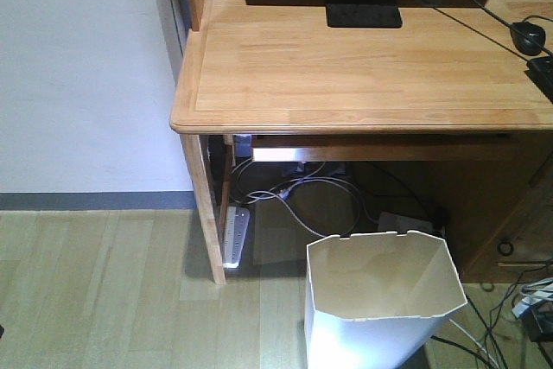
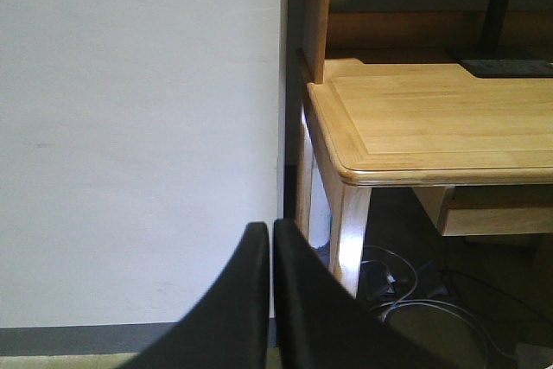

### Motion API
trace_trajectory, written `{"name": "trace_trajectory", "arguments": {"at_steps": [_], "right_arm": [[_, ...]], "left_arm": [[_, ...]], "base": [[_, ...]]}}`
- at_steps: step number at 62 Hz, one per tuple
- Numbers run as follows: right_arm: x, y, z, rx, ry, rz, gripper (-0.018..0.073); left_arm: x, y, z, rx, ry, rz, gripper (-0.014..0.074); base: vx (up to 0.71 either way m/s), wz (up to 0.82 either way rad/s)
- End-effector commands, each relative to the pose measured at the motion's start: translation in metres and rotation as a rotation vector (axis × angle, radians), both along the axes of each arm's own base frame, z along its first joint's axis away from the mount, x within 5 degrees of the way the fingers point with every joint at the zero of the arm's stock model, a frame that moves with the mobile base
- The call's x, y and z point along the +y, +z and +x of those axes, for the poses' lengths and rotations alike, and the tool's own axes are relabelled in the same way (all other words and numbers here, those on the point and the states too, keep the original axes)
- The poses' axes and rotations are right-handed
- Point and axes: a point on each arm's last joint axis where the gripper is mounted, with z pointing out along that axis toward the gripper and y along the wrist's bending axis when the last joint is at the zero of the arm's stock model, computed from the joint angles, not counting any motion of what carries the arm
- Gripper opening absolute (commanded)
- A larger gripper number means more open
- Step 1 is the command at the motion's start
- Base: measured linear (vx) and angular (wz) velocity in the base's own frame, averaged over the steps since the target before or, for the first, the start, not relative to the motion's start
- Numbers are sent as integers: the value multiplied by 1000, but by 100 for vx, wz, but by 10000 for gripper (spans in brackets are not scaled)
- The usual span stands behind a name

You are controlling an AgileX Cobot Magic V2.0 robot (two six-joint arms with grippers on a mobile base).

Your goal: Move trash bin to bedside with robot

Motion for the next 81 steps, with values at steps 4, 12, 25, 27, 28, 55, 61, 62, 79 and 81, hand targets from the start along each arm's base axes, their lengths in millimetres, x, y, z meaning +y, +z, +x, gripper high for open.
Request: {"name": "trace_trajectory", "arguments": {"at_steps": [4, 12, 25, 27, 28, 55, 61, 62, 79, 81], "right_arm": [[0, 1, 0, -67, -2, -10, -11], [0, 1, 0, -67, -2, -10, -11], [0, 1, 0, -67, -2, -10, -11], [0, 1, 0, -67, -2, -10, -11], [0, 1, 0, -67, -2, -10, -11], [-1, 38, -4, -266, -10, 5, -11], [-1, 52, 0, -228, -8, 4, -11], [-1, 54, 1, -213, -7, 4, -11], [2, 61, 34, 160, 7, 91, -11], [2, 58, 38, 190, 6, 94, -11]], "left_arm": [[0, -3, 1, -54, -4, -14, -6], [0, -3, 1, -54, -4, -14, -6], [0, -3, 1, -54, -4, -14, -6], [0, -3, 1, -54, -4, -14, -6], [0, -3, 1, -54, -4, -14, -6], [0, -3, 1, -55, -4, -14, -6], [0, -3, 1, -55, -4, -14, -6], [0, -3, 1, -55, -4, -14, -6], [0, -3, 1, -55, -4, -14, -6], [0, -3, 1, -55, -4, -14, -6]], "base": [[0, 0], [0, 0], [0, 0], [0, 0], [0, 0], [0, 0], [0, 0], [0, 0], [0, 0], [0, 0]]}}
